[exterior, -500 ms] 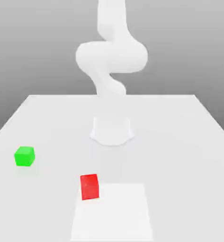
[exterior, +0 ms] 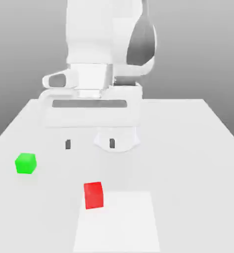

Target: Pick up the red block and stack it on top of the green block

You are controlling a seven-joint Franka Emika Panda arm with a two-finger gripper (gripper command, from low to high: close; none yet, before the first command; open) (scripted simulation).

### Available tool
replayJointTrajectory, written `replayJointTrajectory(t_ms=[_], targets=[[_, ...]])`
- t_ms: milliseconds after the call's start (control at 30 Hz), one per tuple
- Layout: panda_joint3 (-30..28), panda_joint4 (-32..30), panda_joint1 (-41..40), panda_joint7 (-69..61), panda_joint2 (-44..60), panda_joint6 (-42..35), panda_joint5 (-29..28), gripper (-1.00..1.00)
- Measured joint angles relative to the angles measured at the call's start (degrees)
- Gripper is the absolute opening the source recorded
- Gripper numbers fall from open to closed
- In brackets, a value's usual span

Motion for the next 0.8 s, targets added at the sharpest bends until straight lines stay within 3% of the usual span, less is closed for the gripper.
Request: replayJointTrajectory(t_ms=[100,300,333,567,800], targets=[[-1.01,-4.20,-0.27,-4.21,8.66,6.24,1.41,0.00],[4.25,-3.41,-3.82,-10.46,22.09,17.33,9.14,0.00],[5.26,-3.21,-4.69,-10.91,23.54,18.57,9.73,-1.00],[5.33,-3.20,-4.76,-10.82,23.60,18.55,9.65,-1.00],[2.50,-5.13,-4.04,-5.54,10.44,7.41,2.26,-1.00]])
